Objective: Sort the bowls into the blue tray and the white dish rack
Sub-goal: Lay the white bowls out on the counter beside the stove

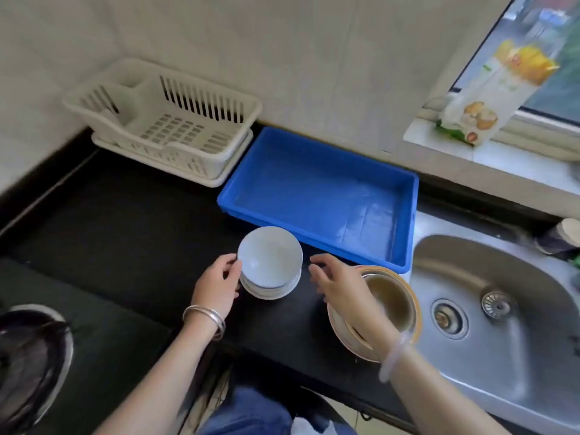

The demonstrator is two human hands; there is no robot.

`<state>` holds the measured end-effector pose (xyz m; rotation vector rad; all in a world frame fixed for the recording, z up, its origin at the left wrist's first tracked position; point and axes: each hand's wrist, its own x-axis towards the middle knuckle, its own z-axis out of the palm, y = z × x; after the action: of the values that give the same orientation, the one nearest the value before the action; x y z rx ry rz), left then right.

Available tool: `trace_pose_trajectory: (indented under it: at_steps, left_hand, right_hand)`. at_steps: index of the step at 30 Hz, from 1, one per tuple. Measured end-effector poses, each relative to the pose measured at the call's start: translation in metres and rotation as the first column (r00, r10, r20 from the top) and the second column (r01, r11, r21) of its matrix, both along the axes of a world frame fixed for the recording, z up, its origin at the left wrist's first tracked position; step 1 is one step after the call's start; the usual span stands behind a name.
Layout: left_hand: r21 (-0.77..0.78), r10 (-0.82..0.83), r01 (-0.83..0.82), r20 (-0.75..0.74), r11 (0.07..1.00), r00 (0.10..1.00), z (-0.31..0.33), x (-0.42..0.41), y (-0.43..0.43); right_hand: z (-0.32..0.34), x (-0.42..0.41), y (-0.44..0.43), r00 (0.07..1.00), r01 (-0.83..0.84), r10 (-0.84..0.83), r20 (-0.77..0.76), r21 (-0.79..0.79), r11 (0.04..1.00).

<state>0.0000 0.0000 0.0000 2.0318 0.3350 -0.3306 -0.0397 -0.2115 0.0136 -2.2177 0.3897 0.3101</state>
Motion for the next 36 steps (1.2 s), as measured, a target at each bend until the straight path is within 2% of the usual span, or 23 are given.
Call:
trace_pose_trajectory:
  at_steps: [4, 10, 14, 17, 19, 22, 26, 32, 36]
  left_hand:
    - [-0.016, 0.003, -0.004, -0.039, 1.0, 0.999, -0.002, 0.006, -0.007]
    - [-0.096, 0.03, -0.039, -0.097, 0.995, 0.995, -0.006, 0.009, -0.015]
    - [-0.126, 0.047, -0.063, -0.13, 0.99, 0.99, -0.009, 0.006, -0.015]
    - [-0.157, 0.067, -0.095, -0.177, 0.983, 0.982, -0.01, 0.009, -0.016]
    - [-0.148, 0.166, -0.18, -0.102, 0.973, 0.981, -0.001, 0.004, -0.019]
    - [-0.049, 0.141, -0.145, -0.074, 0.988, 0.987, 0.0, 0.012, -0.021]
    - [0.108, 0.098, -0.091, -0.063, 0.99, 0.993, -0.001, 0.008, -0.027]
    - [0.15, 0.131, -0.137, 0.048, 0.979, 0.99, 0.003, 0.007, -0.031]
    - [0.124, 0.171, -0.18, 0.082, 0.976, 0.982, 0.005, 0.004, -0.034]
  right_hand:
    - [0.0, 0.035, 0.019, 0.999, -0.039, 0.037, -0.014, -0.246, 0.969]
    - [0.002, 0.042, 0.027, 0.999, -0.024, 0.033, 0.016, -0.392, 0.919]
    - [0.003, 0.043, 0.03, 0.998, -0.062, 0.052, -0.036, -0.415, 0.908]
    - [0.003, 0.044, 0.026, 1.0, -0.015, 0.02, 0.009, -0.357, 0.934]
    - [0.014, 0.043, 0.018, 0.994, -0.017, 0.047, 0.103, -0.279, 0.96]
    - [0.019, 0.045, 0.011, 0.99, 0.078, -0.057, 0.132, -0.154, 0.985]
    - [0.02, 0.037, 0.0, 0.986, 0.115, -0.105, 0.129, -0.071, 0.991]
    - [0.021, 0.031, -0.009, 0.986, 0.145, -0.143, 0.085, -0.02, 0.989]
    - [0.024, 0.027, -0.015, 0.988, 0.137, -0.139, 0.074, 0.021, 0.99]
